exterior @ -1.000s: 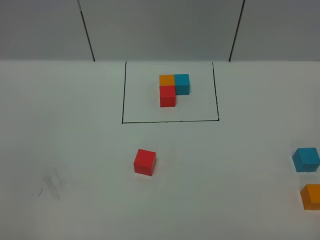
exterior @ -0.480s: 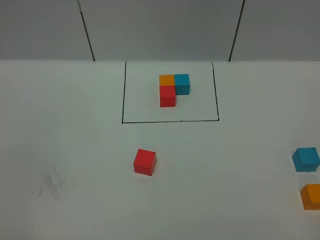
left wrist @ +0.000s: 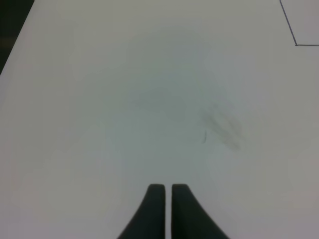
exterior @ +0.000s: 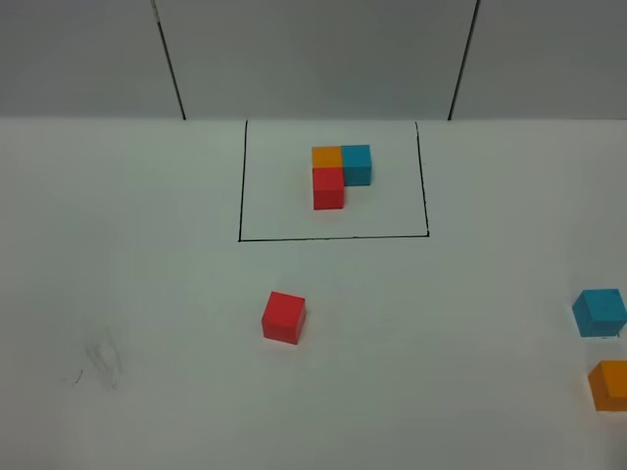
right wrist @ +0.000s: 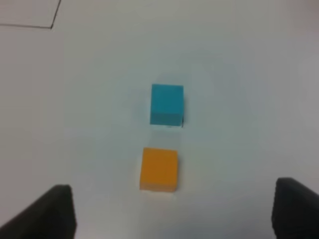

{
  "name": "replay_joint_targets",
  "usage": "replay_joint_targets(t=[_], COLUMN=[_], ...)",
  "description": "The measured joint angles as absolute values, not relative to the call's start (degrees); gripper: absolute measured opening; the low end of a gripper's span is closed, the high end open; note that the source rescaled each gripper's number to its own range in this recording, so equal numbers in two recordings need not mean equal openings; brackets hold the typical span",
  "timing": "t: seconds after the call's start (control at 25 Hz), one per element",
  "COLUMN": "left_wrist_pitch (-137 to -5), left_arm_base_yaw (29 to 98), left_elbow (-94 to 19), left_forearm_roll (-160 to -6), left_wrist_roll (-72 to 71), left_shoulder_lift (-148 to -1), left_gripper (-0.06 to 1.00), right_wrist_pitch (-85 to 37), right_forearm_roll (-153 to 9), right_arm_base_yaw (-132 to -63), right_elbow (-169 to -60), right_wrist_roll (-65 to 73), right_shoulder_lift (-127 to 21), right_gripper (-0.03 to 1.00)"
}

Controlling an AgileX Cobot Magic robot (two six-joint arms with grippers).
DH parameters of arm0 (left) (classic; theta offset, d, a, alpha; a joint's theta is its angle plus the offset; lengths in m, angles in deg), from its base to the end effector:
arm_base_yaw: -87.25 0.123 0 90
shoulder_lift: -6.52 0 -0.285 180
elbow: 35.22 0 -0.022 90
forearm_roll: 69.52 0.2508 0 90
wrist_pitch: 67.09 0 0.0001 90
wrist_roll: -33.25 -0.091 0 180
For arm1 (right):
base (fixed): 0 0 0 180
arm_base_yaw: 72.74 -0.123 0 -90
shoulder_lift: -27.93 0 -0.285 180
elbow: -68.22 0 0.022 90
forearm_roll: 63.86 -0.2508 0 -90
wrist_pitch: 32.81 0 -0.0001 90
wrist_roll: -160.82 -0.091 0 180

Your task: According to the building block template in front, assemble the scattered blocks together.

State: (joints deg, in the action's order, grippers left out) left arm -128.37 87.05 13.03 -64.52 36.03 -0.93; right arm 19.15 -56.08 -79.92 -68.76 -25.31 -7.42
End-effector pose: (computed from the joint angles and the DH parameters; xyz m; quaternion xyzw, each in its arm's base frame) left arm -0.0069 0.0070 0.2783 -0.0213 0.8515 0.0300 0.5231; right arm 0.0785 0.0001 0.3017 -0.0238 0.9053 -0.0170 0.4239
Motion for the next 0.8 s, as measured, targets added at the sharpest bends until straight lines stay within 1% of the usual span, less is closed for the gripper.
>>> replay_joint_targets(t=[0.16, 0.56, 0.8], left_wrist_pitch=[-128.4, -128.4, -128.4], left_arm_base_yaw=[88.9, 89.0, 89.0], left_elbow=[13.0, 13.0, 13.0], left_forearm_roll=[-64.5, -64.5, -64.5], left_wrist_roll=[36.0, 36.0, 36.0], left_shoulder_lift=[-0.9, -0.9, -0.9], left_gripper=[0.0, 0.0, 0.0], right_wrist_pitch=[17.4, 16.5, 10.6], right_forearm_roll=[-57.5, -60.4, -63.9], right_arm_base_yaw=[-79.9, -79.9, -79.9], right_elbow=[-68.8, -68.6, -64.0], right_wrist_roll=[-25.4, -25.9, -26.1], right_shoulder_lift=[-11.8, -24.6, -29.3], right_gripper=[0.92, 0.92, 0.92])
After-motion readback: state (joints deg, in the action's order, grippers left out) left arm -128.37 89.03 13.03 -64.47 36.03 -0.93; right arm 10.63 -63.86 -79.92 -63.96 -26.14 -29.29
